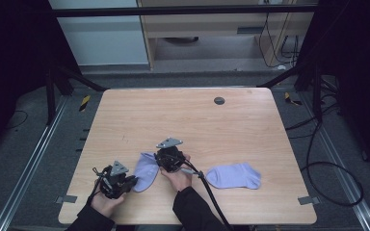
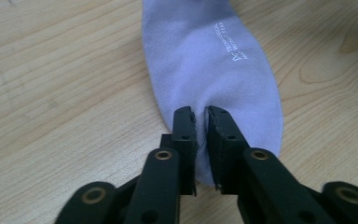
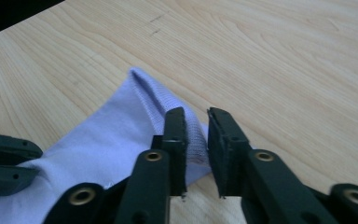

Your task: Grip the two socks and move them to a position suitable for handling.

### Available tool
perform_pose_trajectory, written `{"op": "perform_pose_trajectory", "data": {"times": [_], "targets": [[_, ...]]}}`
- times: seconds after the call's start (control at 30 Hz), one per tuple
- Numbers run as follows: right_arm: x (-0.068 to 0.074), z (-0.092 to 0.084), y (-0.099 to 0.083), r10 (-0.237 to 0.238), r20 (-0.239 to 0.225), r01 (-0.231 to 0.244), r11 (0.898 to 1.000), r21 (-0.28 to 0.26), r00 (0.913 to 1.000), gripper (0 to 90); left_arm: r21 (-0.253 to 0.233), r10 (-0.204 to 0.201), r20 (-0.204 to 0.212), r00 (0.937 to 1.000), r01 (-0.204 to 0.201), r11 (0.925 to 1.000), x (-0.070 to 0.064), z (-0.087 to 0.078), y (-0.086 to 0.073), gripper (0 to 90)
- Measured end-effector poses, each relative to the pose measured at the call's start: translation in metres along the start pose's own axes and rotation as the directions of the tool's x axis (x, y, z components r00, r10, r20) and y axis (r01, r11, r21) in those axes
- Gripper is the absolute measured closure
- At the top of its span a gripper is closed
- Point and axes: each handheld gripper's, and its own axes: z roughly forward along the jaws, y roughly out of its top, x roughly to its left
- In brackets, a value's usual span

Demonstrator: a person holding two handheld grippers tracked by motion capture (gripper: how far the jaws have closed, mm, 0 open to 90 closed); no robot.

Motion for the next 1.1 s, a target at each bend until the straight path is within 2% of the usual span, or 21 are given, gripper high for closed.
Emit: {"op": "perform_pose_trajectory", "data": {"times": [0.1, 0.17, 0.27, 0.43, 0.7, 0.87, 1.0, 1.1], "targets": [[-0.001, -0.004, 0.004, -0.02, 0.015, 0.02, 0.999, -0.037, 0.9997, 66.8, -0.03, -0.014, -0.042, 0.999, 0.013, 0.9995, 0.001, -0.007, 0.0, 68.4], [-0.004, -0.008, 0.007, -0.026, 0.033, 0.028, 0.998, -0.059, 0.9991, 63.6, -0.04, -0.047, -0.063, 0.9969, 0.044, 0.9982, 0.002, -0.01, -0.001, 62.7], [-0.009, -0.013, 0.012, -0.038, 0.033, 0.04, 0.997, -0.062, 0.9987, 60.6, -0.034, -0.082, -0.079, 0.9935, 0.079, 0.9963, 0.004, -0.012, -0.003, 59.2], [-0.017, -0.009, 0.011, -0.054, 0.016, 0.055, 0.998, -0.006, 0.9984, 59.6, -0.01, -0.103, -0.075, 0.9918, 0.103, 0.9946, 0.002, -0.011, -0.005, 59.2], [-0.031, 0.016, 0.003, -0.018, 0.016, 0.017, 0.998, 0.059, 0.9997, 63.5, 0.031, -0.117, -0.056, 0.9915, 0.119, 0.9924, -0.002, -0.006, -0.007, 65.1], [-0.035, 0.026, -0.001, -0.012, 0.03, 0.009, 0.996, 0.09, 0.9995, 72.1, 0.052, -0.107, -0.055, 0.9927, 0.11, 0.9926, -0.003, -0.004, -0.007, 71.8], [-0.035, 0.026, -0.001, -0.006, 0.022, 0.004, 0.996, 0.093, 0.9997, 84.7, 0.056, -0.106, -0.049, 0.9931, 0.109, 0.9924, -0.004, -0.003, -0.006, 78.5], [-0.034, 0.025, 0.0, -0.009, 0.013, 0.008, 0.995, 0.103, 0.9999, 87.9, 0.059, -0.108, -0.038, 0.9935, 0.11, 0.9922, -0.005, -0.002, -0.004, 84.9]]}}
